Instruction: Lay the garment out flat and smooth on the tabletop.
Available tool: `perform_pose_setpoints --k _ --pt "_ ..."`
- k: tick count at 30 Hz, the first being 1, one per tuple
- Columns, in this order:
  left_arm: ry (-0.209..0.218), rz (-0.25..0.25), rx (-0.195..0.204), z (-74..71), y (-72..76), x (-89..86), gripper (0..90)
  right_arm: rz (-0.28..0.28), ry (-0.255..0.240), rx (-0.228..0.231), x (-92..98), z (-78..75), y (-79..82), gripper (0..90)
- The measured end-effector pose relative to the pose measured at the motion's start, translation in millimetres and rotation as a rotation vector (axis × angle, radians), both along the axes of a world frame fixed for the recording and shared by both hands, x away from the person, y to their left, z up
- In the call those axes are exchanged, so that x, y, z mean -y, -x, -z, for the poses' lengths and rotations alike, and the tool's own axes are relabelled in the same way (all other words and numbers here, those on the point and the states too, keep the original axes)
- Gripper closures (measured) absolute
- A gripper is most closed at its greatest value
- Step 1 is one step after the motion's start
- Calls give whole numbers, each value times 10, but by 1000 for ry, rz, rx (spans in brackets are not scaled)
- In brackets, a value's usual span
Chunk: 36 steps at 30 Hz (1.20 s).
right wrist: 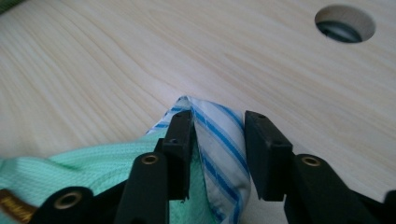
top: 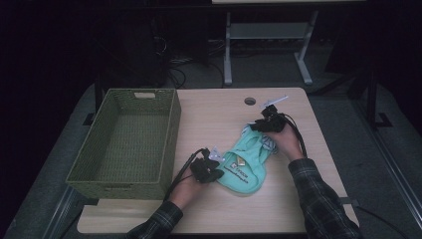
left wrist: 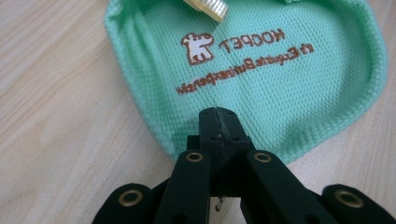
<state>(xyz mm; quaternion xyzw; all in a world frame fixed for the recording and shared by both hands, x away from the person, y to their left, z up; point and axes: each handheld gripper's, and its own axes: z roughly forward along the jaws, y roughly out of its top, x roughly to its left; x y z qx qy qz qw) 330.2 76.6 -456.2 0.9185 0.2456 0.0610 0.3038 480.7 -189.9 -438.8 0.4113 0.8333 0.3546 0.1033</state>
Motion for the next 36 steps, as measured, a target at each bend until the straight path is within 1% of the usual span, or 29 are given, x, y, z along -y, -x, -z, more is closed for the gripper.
perform_pose_setpoints --k 1,2,3,4,5,7,9,12,13,15,16,17,18,19,20,21,22,23,25,26,27,30,34,35,36 --pt "0 0 0 0 0 0 897 0 0 0 0 0 0 610" --pt "0 1 1 1 -3 -1 897 5 -18 10 22 -75 37 585" --pt "-6 3 0 -1 -5 -5 897 4 -22 15 37 -116 56 585" --pt "-5 2 -1 -1 -4 -3 897 -3 -27 26 56 -152 74 585" --pt "-1 -1 -2 -1 0 0 897 2 -36 30 65 -190 102 586" --pt "-5 3 1 -1 -5 -3 897 -5 -43 38 97 -262 156 604" --pt "-4 0 2 1 -4 -3 897 -12 -49 42 126 -325 227 643" --pt "-4 3 2 -1 -9 -7 897 -18 -53 44 155 -371 297 661" --pt "-3 2 2 0 -10 -8 897 -22 -63 44 183 -403 361 671" --pt "-3 0 4 2 -7 -7 897 -24 -64 46 213 -429 431 673" --pt "5 -5 2 5 -5 -4 897 -28 -66 47 230 -437 467 676" --pt "5 -5 2 5 -5 -4 897 -28 -66 47 230 -437 467 676" --pt "5 -4 1 5 -6 -5 897 -26 -70 55 267 -450 540 683" --pt "4 -4 -2 3 -7 -6 897 -26 -70 55 267 -450 540 683" --pt "3 -3 -1 3 -9 -7 897 -26 -82 56 315 -463 613 683" --pt "3 -3 -1 3 -9 -7 897 -26 -82 56 315 -463 613 683" --pt "2 -2 1 3 -12 -9 897 -28 -80 63 368 -470 679 683" --pt "2 -2 1 3 -12 -9 897 -28 -80 63 368 -470 679 683" --pt "4 -2 0 3 -14 -11 897 -30 -85 67 425 -466 744 683" --pt "6 -2 -3 3 -15 -12 897 -26 -77 71 480 -454 808 683" --pt "6 -2 -3 3 -15 -12 897 -26 -77 71 480 -454 808 683" --pt "1 1 -7 1 -18 -17 897 -11 -73 69 595 -402 915 685" --pt "1 2 -11 1 -18 -18 897 1 -67 56 668 -338 985 696" --pt "1 2 -11 1 -19 -19 897 3 -61 46 692 -313 1007 696" --pt "1 2 -11 1 -19 -19 897 5 -51 28 730 -245 1035 702"
